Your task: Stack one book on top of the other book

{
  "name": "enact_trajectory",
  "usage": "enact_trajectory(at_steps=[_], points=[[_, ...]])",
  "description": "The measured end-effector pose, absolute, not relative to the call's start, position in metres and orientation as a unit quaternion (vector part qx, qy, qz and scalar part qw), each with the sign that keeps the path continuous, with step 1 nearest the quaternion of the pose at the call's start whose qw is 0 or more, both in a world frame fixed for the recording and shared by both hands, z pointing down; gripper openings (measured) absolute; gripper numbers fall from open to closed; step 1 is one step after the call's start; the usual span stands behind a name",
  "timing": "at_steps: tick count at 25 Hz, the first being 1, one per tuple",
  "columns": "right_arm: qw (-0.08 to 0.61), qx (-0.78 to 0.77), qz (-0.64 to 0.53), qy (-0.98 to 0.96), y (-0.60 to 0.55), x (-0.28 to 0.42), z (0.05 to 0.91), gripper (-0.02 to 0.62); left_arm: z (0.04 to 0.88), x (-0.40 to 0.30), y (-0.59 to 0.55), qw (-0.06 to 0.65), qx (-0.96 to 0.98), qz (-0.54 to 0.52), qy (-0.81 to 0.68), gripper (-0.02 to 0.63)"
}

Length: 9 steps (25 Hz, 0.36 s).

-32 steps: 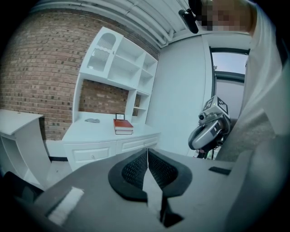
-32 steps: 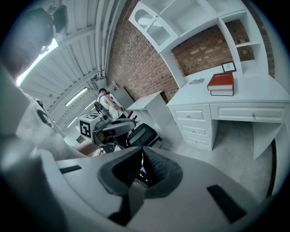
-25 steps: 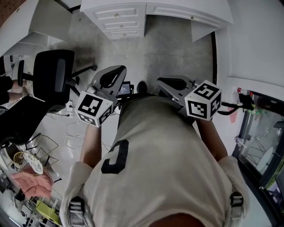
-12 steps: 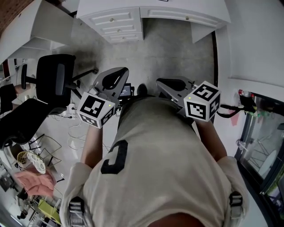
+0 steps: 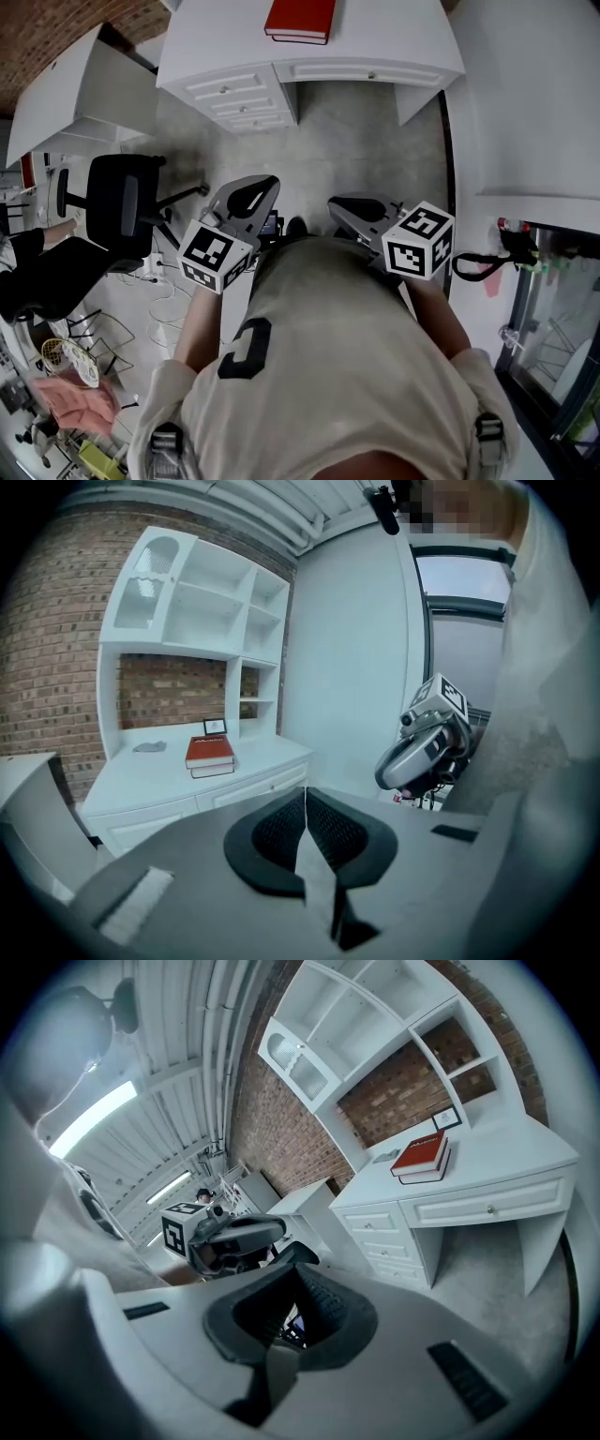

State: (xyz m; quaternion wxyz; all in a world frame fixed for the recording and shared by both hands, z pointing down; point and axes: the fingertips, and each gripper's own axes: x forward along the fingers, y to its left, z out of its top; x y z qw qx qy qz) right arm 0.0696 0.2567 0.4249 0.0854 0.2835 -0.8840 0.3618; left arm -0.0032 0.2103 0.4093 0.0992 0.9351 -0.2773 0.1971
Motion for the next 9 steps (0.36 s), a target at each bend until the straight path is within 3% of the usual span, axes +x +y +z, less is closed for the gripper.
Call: enact_trajectory(at_steps=[9], points=[[0.082,0.252,0.374,-0.889,0.257,0.106,0.430,0.006,0.412,0.034,0.213,0.109,0.923,0.215,-0.299,0.008]])
